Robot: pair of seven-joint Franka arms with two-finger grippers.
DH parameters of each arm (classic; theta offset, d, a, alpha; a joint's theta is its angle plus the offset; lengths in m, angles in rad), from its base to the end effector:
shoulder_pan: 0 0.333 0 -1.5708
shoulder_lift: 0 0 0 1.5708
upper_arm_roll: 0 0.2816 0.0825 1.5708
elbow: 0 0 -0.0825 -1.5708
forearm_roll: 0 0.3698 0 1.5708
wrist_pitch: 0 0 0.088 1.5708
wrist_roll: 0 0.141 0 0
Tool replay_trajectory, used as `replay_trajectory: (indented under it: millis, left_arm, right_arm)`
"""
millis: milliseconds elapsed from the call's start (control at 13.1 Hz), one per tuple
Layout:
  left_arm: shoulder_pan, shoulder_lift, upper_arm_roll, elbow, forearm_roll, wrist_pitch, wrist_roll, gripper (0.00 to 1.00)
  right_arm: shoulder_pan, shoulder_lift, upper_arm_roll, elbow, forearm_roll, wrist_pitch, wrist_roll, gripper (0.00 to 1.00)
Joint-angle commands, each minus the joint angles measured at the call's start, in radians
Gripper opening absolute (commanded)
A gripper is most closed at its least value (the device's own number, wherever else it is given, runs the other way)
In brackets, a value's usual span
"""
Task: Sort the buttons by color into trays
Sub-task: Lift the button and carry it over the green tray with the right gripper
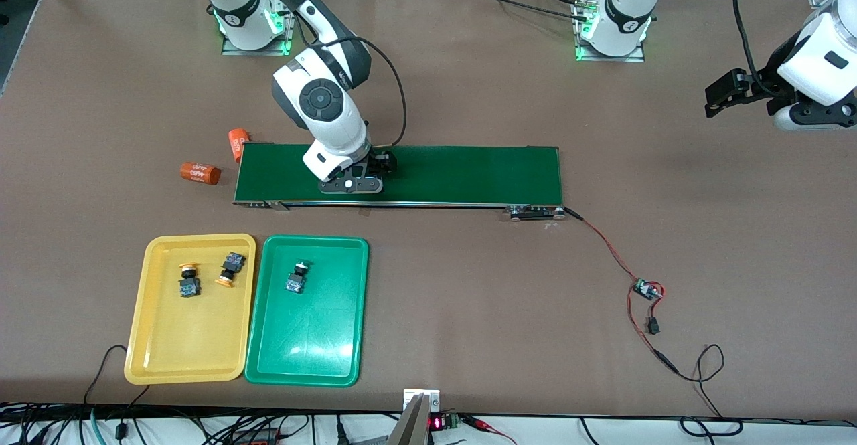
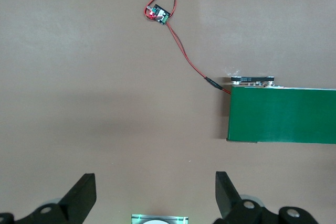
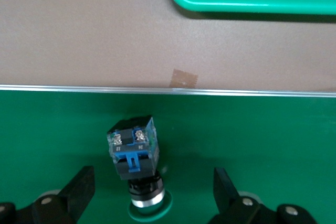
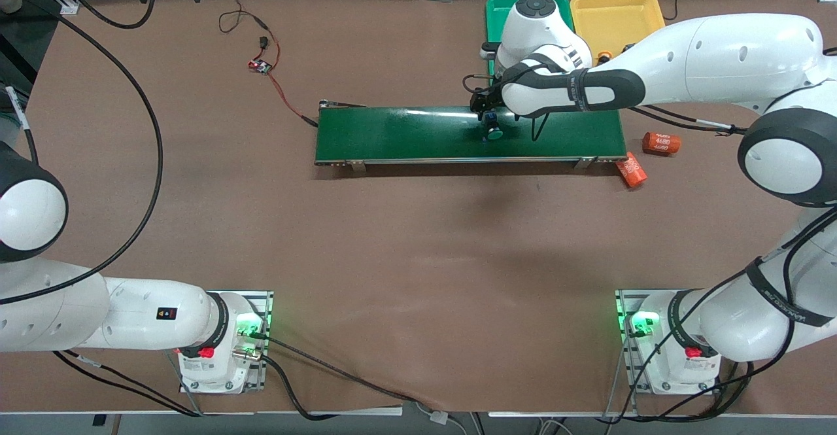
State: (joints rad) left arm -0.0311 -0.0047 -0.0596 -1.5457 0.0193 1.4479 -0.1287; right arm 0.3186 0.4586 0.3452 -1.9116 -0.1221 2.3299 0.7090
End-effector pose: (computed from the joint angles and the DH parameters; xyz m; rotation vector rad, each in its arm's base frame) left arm 0.5210 -0.0445 0.5599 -3.1082 -0.0614 0.1406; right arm 0.4777 0.3651 0.2120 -3.0981 -0.0113 0.0724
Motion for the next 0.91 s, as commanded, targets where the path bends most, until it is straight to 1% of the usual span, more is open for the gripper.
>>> replay_trajectory:
  millis: [0, 76, 229, 381, 533, 610, 686, 762, 838]
  left_arm:
    - [-0.001, 0.009, -0.003, 0.029, 0.008, -0.027, 0.024, 1.00]
    - [-0.003, 0.009, -0.003, 0.030, 0.010, -0.027, 0.024, 1.00]
    - [-0.003, 0.009, -0.003, 0.030, 0.008, -0.027, 0.024, 1.00]
    - [-0.003, 0.009, -0.003, 0.030, 0.007, -0.027, 0.023, 1.00]
    - [-0.001, 0.009, -0.003, 0.030, 0.008, -0.027, 0.026, 1.00]
    - [-0.001, 0.009, -0.003, 0.030, 0.008, -0.027, 0.026, 1.00]
    - [-0.001, 0.009, -0.003, 0.030, 0.008, -0.027, 0.026, 1.00]
    - [-0.003, 0.009, -0.003, 0.030, 0.008, -0.027, 0.024, 1.00]
    - [-0.003, 0.009, -0.003, 0.030, 0.008, -0.027, 0.024, 1.00]
  right_arm:
    - [-0.001, 0.005, 0.005, -0.009, -0.013, 0.017, 0.021, 1.00]
    - [-0.001, 0.015, 0.005, -0.009, -0.016, 0.025, 0.021, 0.98]
    - [-0.001, 0.031, 0.005, -0.010, -0.018, 0.046, 0.020, 0.81]
    - [-0.003, 0.038, 0.003, -0.010, -0.030, 0.052, 0.015, 0.58]
    - [-0.009, 0.038, 0.001, -0.009, -0.039, 0.052, 0.012, 0.31]
    - [-0.012, 0.037, 0.000, -0.007, -0.039, 0.049, 0.010, 0.20]
    - [-0.015, 0.032, -0.002, -0.001, -0.039, 0.045, 0.006, 0.11]
    - [-0.018, 0.025, -0.008, 0.009, -0.037, 0.045, -0.005, 0.08]
    - [-0.024, 0.009, -0.017, 0.025, -0.039, 0.040, -0.009, 0.08]
